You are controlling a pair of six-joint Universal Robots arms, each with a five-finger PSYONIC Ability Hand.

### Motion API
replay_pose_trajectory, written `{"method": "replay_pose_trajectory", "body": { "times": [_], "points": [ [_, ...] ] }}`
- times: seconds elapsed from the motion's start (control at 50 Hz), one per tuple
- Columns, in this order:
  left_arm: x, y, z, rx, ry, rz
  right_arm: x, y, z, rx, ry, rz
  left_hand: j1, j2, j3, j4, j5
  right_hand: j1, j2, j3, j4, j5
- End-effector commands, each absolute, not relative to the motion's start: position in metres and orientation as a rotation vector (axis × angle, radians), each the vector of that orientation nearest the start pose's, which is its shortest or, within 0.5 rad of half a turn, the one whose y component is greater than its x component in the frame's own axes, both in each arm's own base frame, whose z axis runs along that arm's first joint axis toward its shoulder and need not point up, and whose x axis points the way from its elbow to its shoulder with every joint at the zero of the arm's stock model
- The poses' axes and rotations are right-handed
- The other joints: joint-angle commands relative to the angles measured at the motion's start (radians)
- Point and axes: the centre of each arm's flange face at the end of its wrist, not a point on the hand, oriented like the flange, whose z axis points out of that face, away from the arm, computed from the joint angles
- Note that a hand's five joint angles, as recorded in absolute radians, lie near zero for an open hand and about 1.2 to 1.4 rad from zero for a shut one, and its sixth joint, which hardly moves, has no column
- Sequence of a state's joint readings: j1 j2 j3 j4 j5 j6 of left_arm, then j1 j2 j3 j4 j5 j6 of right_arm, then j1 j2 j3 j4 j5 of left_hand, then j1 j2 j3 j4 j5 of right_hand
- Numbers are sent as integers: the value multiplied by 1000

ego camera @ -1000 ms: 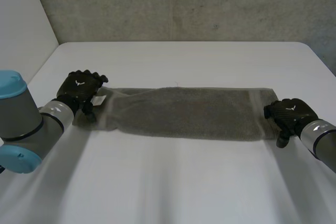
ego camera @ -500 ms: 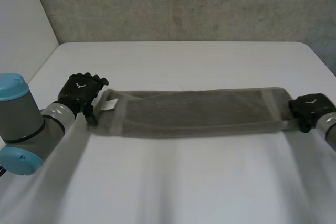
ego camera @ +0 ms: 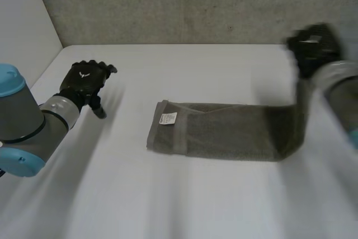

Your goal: Fold the towel.

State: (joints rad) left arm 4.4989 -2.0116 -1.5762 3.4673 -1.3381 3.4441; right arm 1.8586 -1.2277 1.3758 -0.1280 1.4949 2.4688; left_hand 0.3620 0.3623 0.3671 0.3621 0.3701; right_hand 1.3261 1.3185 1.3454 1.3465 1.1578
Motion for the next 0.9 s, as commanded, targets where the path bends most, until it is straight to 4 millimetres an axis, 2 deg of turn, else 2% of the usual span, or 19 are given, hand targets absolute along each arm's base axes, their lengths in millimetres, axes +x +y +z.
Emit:
{"method": "replay_pose_trajectory", "body": {
  "times": [0.02, 0.04, 0.08, 0.2, 0.22, 0.24, 0.26, 0.28, 0.3, 0.34, 0.36, 0.4, 0.42, 0.46, 0.52, 0.58, 0.66, 0.8, 0.9],
  "points": [
    [-245, -324, 194, 856, 2321, -2232, 370, -209, 206, -1523, 1641, -2017, -43, -43, -48, -43, -225, 70, 78, 51, 50, 64],
    [-245, -324, 194, 856, 2321, -2232, 370, -209, 206, -1524, 1641, -2016, -43, -43, -48, -43, -225, 70, 78, 51, 50, 64],
    [-249, -320, 191, 872, 2329, -2226, 379, -196, 171, -1623, 1653, -1899, -43, -43, -48, -43, -225, 70, 78, 51, 50, 64],
    [-255, -316, 186, 885, 2343, -2210, 381, -192, 148, -1665, 1672, -1810, -43, -43, -48, -43, -225, 70, 78, 51, 50, 64],
    [-256, -315, 186, 889, 2343, -2207, 380, -194, 148, -1653, 1675, -1807, -43, -43, -48, -43, -225, -246, -238, -265, -266, -252],
    [-257, -314, 185, 892, 2343, -2208, 379, -196, 149, -1639, 1684, -1813, -43, -43, -48, -43, -225, -946, -939, -966, -967, -953],
    [-257, -314, 185, 892, 2343, -2208, 379, -196, 149, -1639, 1684, -1813, -43, -43, -48, -43, -225, -953, -946, -973, -974, -960],
    [-259, -313, 186, 898, 2342, -2211, 377, -197, 153, -1610, 1698, -1815, -43, -43, -48, -43, -225, -1152, -1144, -1171, -1172, -1158],
    [-261, -312, 186, 906, 2341, -2218, 377, -197, 153, -1610, 1698, -1815, -43, -43, -48, -43, -225, -1152, -1144, -1171, -1172, -1158],
    [-265, -311, 188, 918, 2333, -2230, 363, -209, 182, -1458, 1736, -1870, -43, -43, -48, -43, -225, -1152, -1144, -1171, -1172, -1158],
    [-265, -311, 188, 918, 2333, -2231, 363, -210, 182, -1457, 1736, -1870, -43, -43, -48, -43, -225, -1152, -1144, -1171, -1172, -1158],
    [-272, -307, 191, 945, 2322, -2251, 330, -232, 209, -1260, 1819, -1927, -43, -43, -48, -43, -225, -1152, -1144, -1171, -1172, -1158],
    [-272, -307, 191, 945, 2322, -2251, 330, -232, 210, -1259, 1820, -1927, -43, -43, -48, -43, -225, -1152, -1144, -1171, -1172, -1158],
    [-280, -300, 193, 977, 2322, -2267, 303, -246, 217, -1125, 1907, -1940, -43, -43, -48, -43, -225, -1152, -1144, -1171, -1172, -1158],
    [-285, -296, 193, 999, 2323, -2272, 294, -250, 216, -1082, 1949, -1937, -43, -43, -48, -43, -225, -1152, -1144, -1171, -1172, -1158],
    [-293, -287, 191, 1042, 2331, -2273, 276, -251, 206, -1065, 2037, -1901, -43, -43, -48, -43, -225, -1152, -1144, -1171, -1172, -1158],
    [-302, -276, 188, 1090, 2341, -2276, 242, -259, 180, -1073, 2219, -1818, -43, -43, -48, -43, -225, -1152, -1144, -1171, -1172, -1158],
    [-305, -272, 183, 1109, 2356, -2261, 232, -257, 146, -1164, 2264, -1673, -43, -43, -48, -43, -225, -1152, -1144, -1171, -1172, -1158],
    [-305, -272, 181, 1111, 2363, -2253, 233, -260, 125, -1178, 2286, -1593, -43, -43, -48, -43, -225, -953, -946, -973, -974, -960]
  ]
}}
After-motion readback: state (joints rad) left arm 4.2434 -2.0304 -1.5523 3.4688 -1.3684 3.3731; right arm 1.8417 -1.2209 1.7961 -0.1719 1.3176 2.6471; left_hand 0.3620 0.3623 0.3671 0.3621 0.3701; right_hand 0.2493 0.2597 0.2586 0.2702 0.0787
